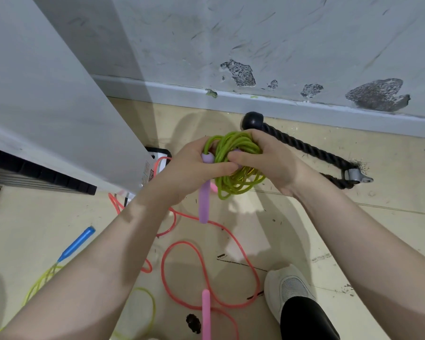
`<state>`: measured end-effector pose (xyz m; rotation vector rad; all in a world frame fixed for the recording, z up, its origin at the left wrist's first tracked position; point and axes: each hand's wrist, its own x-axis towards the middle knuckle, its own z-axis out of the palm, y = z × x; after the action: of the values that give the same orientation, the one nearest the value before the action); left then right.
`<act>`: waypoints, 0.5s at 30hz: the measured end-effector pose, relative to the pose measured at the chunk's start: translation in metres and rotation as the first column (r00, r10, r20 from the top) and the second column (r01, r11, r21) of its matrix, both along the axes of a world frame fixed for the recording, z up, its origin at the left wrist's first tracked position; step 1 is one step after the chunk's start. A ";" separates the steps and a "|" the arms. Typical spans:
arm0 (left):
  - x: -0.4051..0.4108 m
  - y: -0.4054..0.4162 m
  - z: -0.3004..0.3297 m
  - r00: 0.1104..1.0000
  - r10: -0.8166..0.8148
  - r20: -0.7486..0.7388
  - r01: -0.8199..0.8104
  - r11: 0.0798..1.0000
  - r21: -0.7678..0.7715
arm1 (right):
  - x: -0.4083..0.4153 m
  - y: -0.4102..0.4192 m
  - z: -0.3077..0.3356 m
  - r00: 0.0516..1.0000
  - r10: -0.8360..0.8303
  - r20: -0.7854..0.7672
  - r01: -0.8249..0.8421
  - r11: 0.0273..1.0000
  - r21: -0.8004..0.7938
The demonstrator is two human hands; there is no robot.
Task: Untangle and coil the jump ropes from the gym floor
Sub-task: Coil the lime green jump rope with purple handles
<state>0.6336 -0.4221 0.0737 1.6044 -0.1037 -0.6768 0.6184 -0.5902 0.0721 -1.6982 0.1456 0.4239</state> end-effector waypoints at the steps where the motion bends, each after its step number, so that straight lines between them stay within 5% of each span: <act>1: 0.000 -0.001 -0.002 1.000 0.012 0.009 -0.013 0.999 0.039 | 0.002 0.000 -0.003 1.000 -0.010 0.003 0.011 0.997 -0.071; 4: 0.001 -0.003 -0.008 0.999 0.032 0.019 -0.034 0.992 0.123 | 0.003 0.004 -0.003 1.000 0.006 0.020 0.000 0.959 -0.282; 9: 0.002 -0.003 -0.010 0.968 -0.032 0.249 -0.072 0.915 0.396 | 0.001 0.013 0.004 0.971 0.172 0.166 -0.029 0.775 -0.631; 12: 0.003 0.003 -0.007 0.971 0.069 0.229 -0.126 0.962 0.244 | 0.003 0.003 0.006 0.998 0.022 0.066 -0.009 0.982 -0.189; 15: 0.005 0.005 0.000 0.984 0.108 0.141 -0.109 0.994 -0.003 | 0.005 -0.005 0.003 0.979 -0.136 -0.150 0.174 0.945 0.277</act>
<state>0.6382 -0.4176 0.0735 1.6493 -0.1171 -0.4796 0.6236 -0.5956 0.0755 -1.3606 0.2969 0.4152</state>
